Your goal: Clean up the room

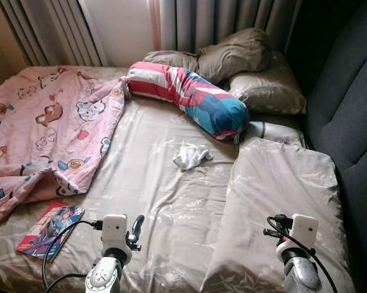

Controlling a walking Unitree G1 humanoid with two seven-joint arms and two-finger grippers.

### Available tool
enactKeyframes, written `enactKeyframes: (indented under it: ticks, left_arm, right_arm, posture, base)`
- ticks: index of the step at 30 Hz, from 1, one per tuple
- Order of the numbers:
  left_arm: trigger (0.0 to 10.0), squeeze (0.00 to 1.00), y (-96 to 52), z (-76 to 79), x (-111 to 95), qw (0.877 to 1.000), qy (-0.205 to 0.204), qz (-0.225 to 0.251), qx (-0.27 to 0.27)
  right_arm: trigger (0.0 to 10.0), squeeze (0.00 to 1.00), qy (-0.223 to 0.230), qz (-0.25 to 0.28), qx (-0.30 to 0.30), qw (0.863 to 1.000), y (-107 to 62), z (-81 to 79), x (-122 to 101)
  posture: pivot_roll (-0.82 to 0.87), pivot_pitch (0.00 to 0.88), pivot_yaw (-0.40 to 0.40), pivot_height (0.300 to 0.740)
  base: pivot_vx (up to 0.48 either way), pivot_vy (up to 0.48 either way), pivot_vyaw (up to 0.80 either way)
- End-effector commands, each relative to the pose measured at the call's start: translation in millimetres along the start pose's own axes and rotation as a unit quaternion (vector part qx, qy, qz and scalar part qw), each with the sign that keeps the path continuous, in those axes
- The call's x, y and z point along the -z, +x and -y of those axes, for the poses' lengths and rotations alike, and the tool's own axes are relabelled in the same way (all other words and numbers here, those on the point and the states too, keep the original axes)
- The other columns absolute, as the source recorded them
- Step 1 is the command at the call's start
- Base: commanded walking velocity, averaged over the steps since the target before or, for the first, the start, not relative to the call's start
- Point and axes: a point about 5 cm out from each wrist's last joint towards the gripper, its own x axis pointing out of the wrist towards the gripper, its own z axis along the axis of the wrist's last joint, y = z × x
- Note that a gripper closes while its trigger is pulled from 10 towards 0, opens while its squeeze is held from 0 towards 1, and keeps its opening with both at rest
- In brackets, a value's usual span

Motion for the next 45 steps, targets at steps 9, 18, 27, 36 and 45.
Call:
enactKeyframes:
  ticks: [9,18,27,36,45]
  left_arm:
    - [10.0,0.00,-5.7,-5.3,5.6,1.000,-0.007,-0.008,-0.012]
    - [10.0,0.00,-5.4,-5.3,4.8,1.000,-0.007,-0.006,-0.013]
    - [10.0,0.00,-4.9,-6.2,4.2,1.000,-0.005,-0.006,-0.013]
    - [10.0,0.00,-4.5,-6.7,4.2,1.000,-0.005,-0.007,-0.011]
    - [10.0,0.00,-3.4,-6.6,2.8,1.000,-0.004,-0.004,-0.010]
  right_arm:
    - [10.0,0.00,-0.002,-0.015,0.000,1.000,-1.4,0.8,4.7]
    - [10.0,0.00,-0.002,-0.015,0.000,1.000,-1.2,0.7,4.5]
    - [10.0,0.00,-0.001,-0.015,0.000,1.000,-0.7,0.4,4.4]
    - [10.0,0.00,-0.001,-0.016,-0.001,1.000,-0.1,-0.4,4.2]
    - [10.0,0.00,-0.001,-0.014,-0.002,1.000,0.9,-1.2,3.0]
  posture:
    - [-0.04,0.216,-0.012,0.740]
    - [-0.04,0.215,-0.012,0.740]
    - [-0.03,0.212,-0.010,0.740]
    - [-0.03,0.206,-0.008,0.740]
    - [-0.03,0.197,-0.008,0.740]
  base:
    - [-0.062,0.000,0.00]
    - [-0.067,0.000,0.00]
    - [0.000,0.000,0.00]
    - [-0.221,0.000,0.00]
    - [-0.254,0.000,0.00]
